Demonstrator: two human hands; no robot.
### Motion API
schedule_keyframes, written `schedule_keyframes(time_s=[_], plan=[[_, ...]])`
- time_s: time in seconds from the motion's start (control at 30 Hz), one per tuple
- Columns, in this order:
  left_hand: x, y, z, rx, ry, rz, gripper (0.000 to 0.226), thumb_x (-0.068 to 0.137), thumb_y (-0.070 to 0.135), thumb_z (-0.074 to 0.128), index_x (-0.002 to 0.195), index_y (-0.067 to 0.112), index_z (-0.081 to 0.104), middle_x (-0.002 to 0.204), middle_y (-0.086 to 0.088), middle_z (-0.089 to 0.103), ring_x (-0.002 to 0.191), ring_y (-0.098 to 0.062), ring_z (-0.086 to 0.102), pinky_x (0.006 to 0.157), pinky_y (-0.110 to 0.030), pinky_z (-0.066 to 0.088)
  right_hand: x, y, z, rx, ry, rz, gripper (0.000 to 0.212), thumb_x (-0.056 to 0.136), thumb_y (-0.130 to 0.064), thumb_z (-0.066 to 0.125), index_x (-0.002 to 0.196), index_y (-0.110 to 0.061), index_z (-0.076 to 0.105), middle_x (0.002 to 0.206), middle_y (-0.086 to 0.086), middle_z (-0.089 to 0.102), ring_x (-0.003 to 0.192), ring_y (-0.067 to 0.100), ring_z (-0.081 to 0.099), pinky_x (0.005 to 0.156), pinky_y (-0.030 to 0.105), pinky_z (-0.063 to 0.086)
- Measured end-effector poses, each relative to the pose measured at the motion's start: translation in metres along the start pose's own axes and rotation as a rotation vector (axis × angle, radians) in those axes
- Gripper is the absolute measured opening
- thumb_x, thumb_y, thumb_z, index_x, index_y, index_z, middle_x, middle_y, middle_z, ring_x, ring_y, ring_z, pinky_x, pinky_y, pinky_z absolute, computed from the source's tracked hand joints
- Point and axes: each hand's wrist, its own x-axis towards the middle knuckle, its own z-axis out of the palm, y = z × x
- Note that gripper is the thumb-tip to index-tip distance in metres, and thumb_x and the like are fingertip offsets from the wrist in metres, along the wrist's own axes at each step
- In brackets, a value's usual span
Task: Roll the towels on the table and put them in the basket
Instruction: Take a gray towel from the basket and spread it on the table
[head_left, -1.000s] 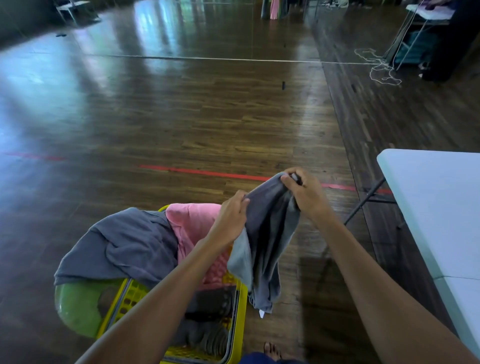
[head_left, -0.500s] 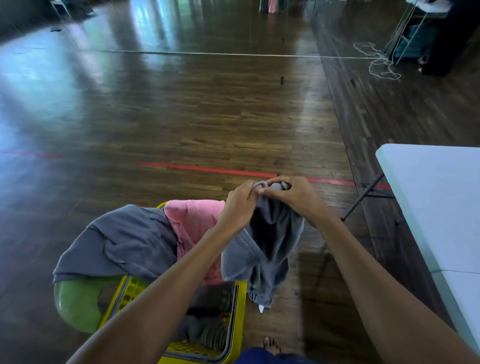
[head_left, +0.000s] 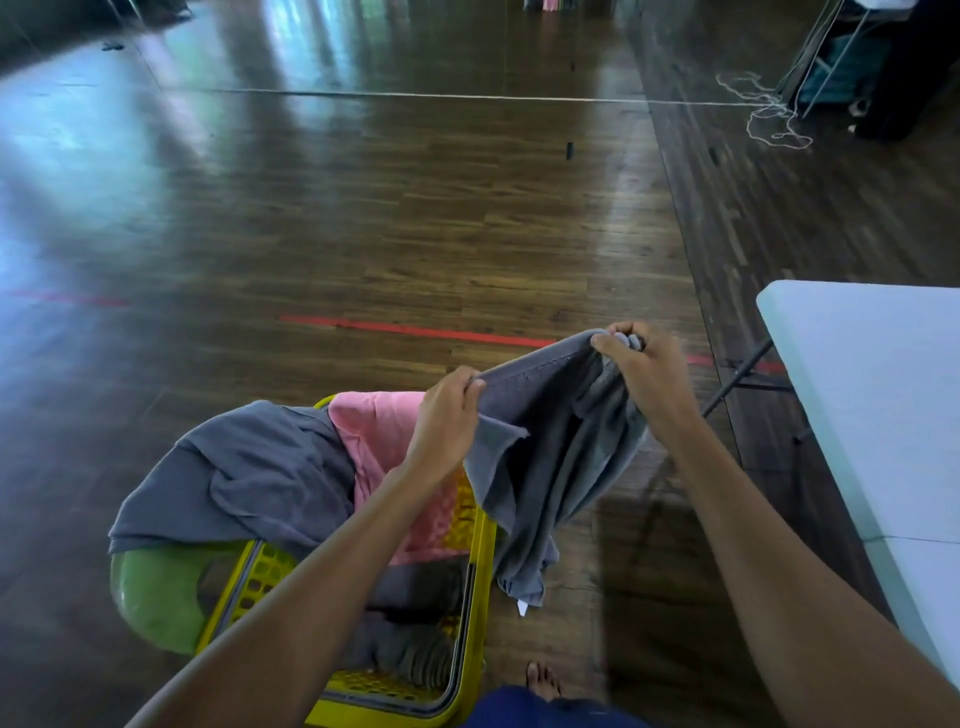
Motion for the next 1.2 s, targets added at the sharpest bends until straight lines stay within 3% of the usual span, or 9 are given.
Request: schedule_keyframes(time_s=[0.13, 0.3, 0.4, 0.47, 0.53, 0.63, 0.8, 1.07, 1.2], plan=[[0.003, 0.013, 0.002, -0.139, -0.047, 0.026, 0.016, 0.099, 0.015, 0.045, 0.094, 0.013, 0.061, 0.085, 0.004, 0.064, 0.082, -0.013, 0.058, 0.072, -0.025, 0.041, -0.010, -0.003, 0.010, -0.109, -0.123, -0.034, 0.011, 0.080, -0.020, 0.067, 0.075, -0.025, 0.059, 0.060, -0.016, 0.050, 0.056, 0.001, 0.046, 0.054, 0.015, 0.038], [0.006, 0.039, 0.005, -0.164, -0.207, 0.165, 0.016, 0.099, 0.015, 0.048, 0.095, 0.019, 0.064, 0.089, 0.012, 0.065, 0.083, 0.003, 0.057, 0.075, -0.014, 0.039, -0.023, -0.009, 0.019, -0.011, -0.412, -0.097, 0.043, 0.086, -0.025, 0.070, 0.127, -0.032, 0.059, 0.121, -0.028, 0.057, 0.111, -0.015, 0.051, 0.086, 0.002, 0.039], [0.007, 0.042, 0.003, -0.182, -0.235, 0.183, 0.019, 0.099, 0.015, 0.048, 0.100, 0.017, 0.067, 0.098, 0.010, 0.068, 0.093, 0.001, 0.059, 0.082, -0.015, 0.042, -0.024, -0.006, 0.016, -0.003, -0.479, -0.099, 0.021, 0.088, -0.028, 0.068, 0.108, -0.027, 0.072, 0.101, -0.014, 0.072, 0.098, -0.003, 0.064, 0.083, 0.013, 0.049], [0.007, 0.040, 0.003, -0.171, -0.236, 0.183, 0.020, 0.099, 0.015, 0.048, 0.101, 0.018, 0.068, 0.099, 0.012, 0.069, 0.094, 0.000, 0.060, 0.082, -0.014, 0.042, -0.025, -0.001, 0.019, -0.020, -0.428, -0.077, 0.012, 0.088, -0.031, 0.068, 0.080, -0.022, 0.072, 0.074, -0.006, 0.070, 0.074, 0.007, 0.065, 0.071, 0.030, 0.050], [0.005, 0.037, 0.006, -0.128, -0.227, 0.168, 0.016, 0.098, 0.016, 0.050, 0.096, 0.015, 0.066, 0.091, 0.010, 0.067, 0.088, -0.004, 0.059, 0.075, -0.016, 0.040, -0.024, 0.006, 0.022, -0.106, -0.350, -0.094, 0.023, 0.088, -0.032, 0.067, 0.068, -0.023, 0.064, 0.061, -0.011, 0.061, 0.062, 0.006, 0.056, 0.064, 0.030, 0.045], [0.005, 0.022, 0.009, -0.033, -0.203, 0.109, 0.013, 0.097, 0.016, 0.050, 0.093, 0.010, 0.062, 0.085, 0.001, 0.064, 0.084, -0.020, 0.059, 0.071, -0.028, 0.037, -0.019, 0.008, 0.019, -0.196, -0.213, -0.105, 0.019, 0.091, -0.032, 0.064, 0.073, -0.024, 0.064, 0.067, -0.011, 0.063, 0.065, 0.004, 0.057, 0.063, 0.025, 0.043], [0.010, 0.015, 0.006, 0.021, -0.228, 0.080, 0.019, 0.100, 0.021, 0.046, 0.085, 0.013, 0.055, 0.077, 0.000, 0.058, 0.077, -0.022, 0.057, 0.067, -0.032, 0.037, -0.009, 0.016, -0.009, -0.202, -0.065, -0.022, 0.027, 0.094, -0.034, 0.059, 0.068, -0.026, 0.059, 0.054, -0.018, 0.053, 0.054, -0.003, 0.049, 0.052, 0.014, 0.033], [0.083, 0.084, 0.050, 0.200, -0.180, 0.090, 0.028, 0.099, 0.042, 0.042, 0.079, 0.024, 0.046, 0.092, -0.009, 0.064, 0.091, -0.034, 0.059, 0.072, -0.040, 0.045, 0.039, 0.020, -0.079, -0.118, 0.015, -0.002, 0.033, 0.093, -0.030, 0.062, 0.061, -0.030, 0.054, 0.060, -0.010, 0.053, 0.062, 0.007, 0.050, 0.061, 0.027, 0.039], [0.135, 0.141, 0.091, 0.220, -0.195, -0.036, 0.034, 0.099, 0.043, 0.033, 0.104, 0.023, 0.061, 0.108, -0.011, 0.065, 0.103, -0.040, 0.058, 0.079, -0.040, 0.043, 0.096, 0.022, -0.122, -0.092, 0.036, 0.011, 0.024, 0.092, -0.034, 0.063, 0.071, -0.024, 0.061, 0.066, -0.009, 0.057, 0.067, 0.009, 0.053, 0.064, 0.029, 0.042]])
